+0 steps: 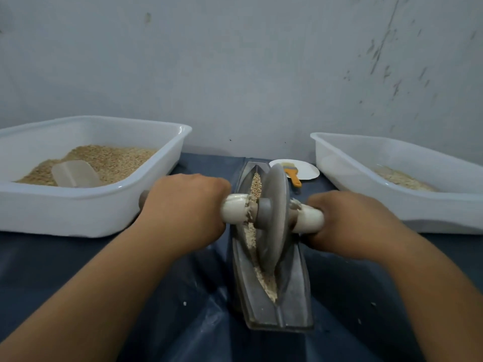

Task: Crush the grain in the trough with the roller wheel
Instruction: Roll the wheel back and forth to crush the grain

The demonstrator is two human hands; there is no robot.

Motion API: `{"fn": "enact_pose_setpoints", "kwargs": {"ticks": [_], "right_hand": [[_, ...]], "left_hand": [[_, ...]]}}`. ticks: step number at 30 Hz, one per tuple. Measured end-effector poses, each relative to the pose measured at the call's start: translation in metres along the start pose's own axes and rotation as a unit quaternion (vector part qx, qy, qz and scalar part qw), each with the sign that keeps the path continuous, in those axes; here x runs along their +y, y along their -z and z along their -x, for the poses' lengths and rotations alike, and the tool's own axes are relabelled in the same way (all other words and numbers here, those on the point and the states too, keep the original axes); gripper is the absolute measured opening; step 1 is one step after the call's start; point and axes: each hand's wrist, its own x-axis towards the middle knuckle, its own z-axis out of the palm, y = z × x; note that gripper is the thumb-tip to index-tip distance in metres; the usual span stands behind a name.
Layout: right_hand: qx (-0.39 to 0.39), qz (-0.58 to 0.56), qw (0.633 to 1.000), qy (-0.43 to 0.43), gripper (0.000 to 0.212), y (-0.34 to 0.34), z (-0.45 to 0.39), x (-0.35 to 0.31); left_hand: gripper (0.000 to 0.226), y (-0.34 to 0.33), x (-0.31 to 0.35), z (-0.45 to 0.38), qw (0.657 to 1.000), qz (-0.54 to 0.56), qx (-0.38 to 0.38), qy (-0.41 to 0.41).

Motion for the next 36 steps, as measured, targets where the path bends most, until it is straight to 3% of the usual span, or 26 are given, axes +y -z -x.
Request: {"fn": "enact_pose_setpoints", "kwargs": {"ticks": [3,7,9,13,15,17,19,21,24,28,32,36], "right_hand": [[0.042,0.049,0.998,-0.02,0.014,-0.003,-0.015,-0.012],[-0.032,0.028,0.999,-0.011,0.021,0.005,-0.009,-0.004],[-0.019,0.016,1.0,-0.004,0.027,0.003,-0.002,0.0],[0.068,0.055,0.996,-0.025,0.017,-0.007,-0.015,-0.012],[0.056,0.057,0.997,-0.021,0.014,-0.006,-0.019,-0.014],[-0.007,0.035,0.999,-0.014,0.017,0.001,-0.013,-0.006],[-0.043,0.013,0.999,-0.004,0.026,0.006,0.001,0.001],[-0.012,-0.003,1.0,0.0,0.029,0.004,0.004,0.0],[0.021,0.002,0.999,-0.028,0.016,0.0,-0.009,-0.011],[-0.024,0.015,0.999,-0.016,0.017,0.006,-0.007,-0.009],[-0.012,-0.021,1.0,-0.001,0.026,0.008,0.014,-0.001],[0.043,0.028,0.998,-0.024,0.017,-0.003,-0.008,-0.012]], "left_hand": [[0.017,0.002,0.005,-0.011,0.999,0.006,-0.044,0.019],[0.018,0.008,-0.003,-0.008,0.994,0.019,-0.111,0.005],[0.019,0.006,-0.006,0.001,0.996,0.019,-0.09,-0.001],[0.015,0.006,0.001,-0.011,0.996,0.01,-0.082,0.026],[0.013,0.007,0.003,-0.015,0.995,0.006,-0.1,0.027],[0.015,0.01,-0.001,-0.01,0.993,0.008,-0.116,0.01],[0.018,0.012,-0.004,0.002,0.996,0.006,-0.093,-0.014],[0.021,0.011,-0.004,0.004,0.998,0.008,-0.058,-0.01],[0.017,0.01,0.003,-0.007,0.997,0.006,-0.07,0.018],[0.016,0.012,0.002,-0.006,0.996,0.002,-0.094,0.006],[0.025,0.013,-0.002,0.007,1.0,-0.006,-0.015,-0.026],[0.016,0.006,0.0,-0.011,0.998,0.013,-0.063,0.009]]}}
